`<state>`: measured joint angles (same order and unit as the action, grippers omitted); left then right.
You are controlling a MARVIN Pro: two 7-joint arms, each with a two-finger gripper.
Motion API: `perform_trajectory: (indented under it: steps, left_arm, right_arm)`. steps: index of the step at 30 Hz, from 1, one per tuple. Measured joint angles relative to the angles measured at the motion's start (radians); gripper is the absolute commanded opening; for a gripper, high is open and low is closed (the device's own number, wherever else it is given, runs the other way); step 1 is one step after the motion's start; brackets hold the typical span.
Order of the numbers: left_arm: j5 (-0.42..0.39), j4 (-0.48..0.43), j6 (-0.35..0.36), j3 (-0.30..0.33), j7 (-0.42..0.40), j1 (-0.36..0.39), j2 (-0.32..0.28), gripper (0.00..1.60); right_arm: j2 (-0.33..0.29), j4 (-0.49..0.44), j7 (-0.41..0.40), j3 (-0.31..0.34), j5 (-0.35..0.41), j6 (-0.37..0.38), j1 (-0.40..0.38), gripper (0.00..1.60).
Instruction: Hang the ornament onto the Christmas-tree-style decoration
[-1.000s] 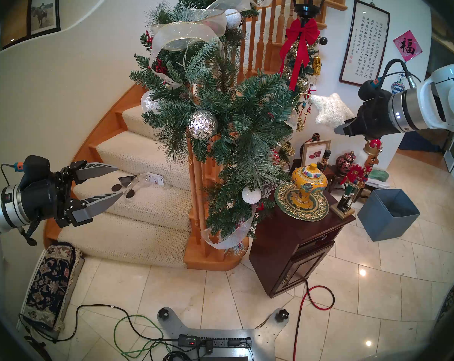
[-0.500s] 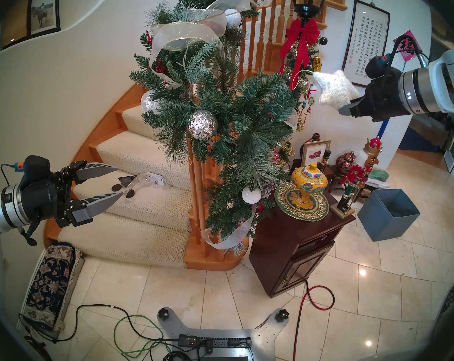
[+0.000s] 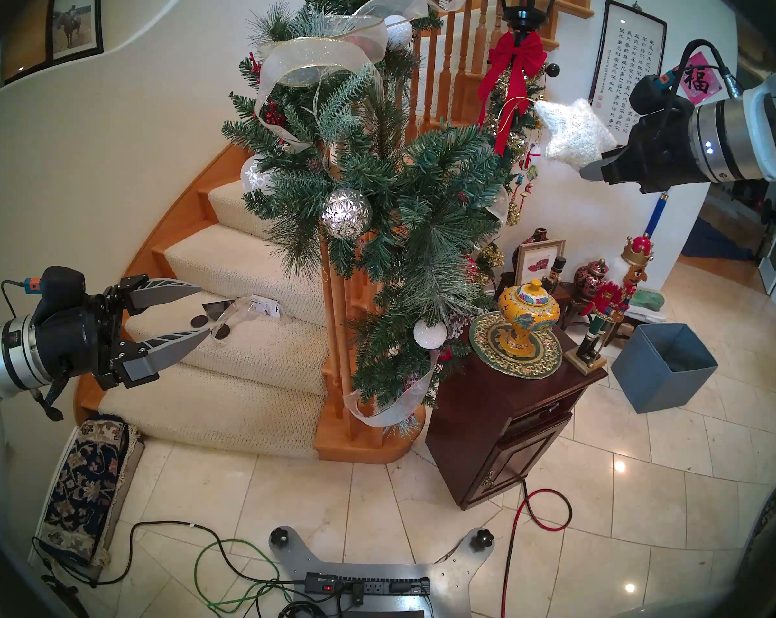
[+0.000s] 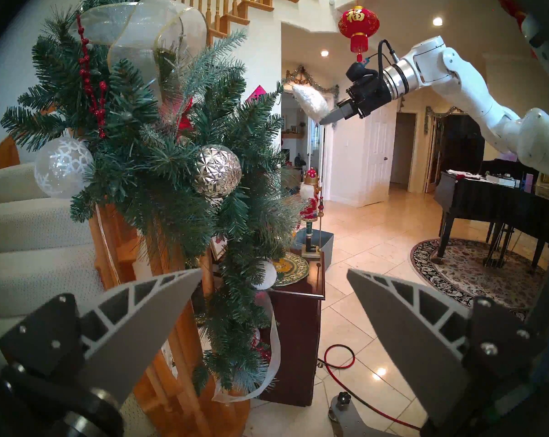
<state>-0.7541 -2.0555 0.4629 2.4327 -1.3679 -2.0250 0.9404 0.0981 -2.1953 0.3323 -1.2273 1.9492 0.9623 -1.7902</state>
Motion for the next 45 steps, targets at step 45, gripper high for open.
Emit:
perform_trajectory:
  steps: [45]
  left_arm:
    - [0.000, 0.000, 0.000, 0.000, 0.000, 0.000, 0.000, 1.60]
  right_arm:
    - [0.001, -0.134, 0.143, -0.132, 0.262, -0.041, -0.213, 0.00]
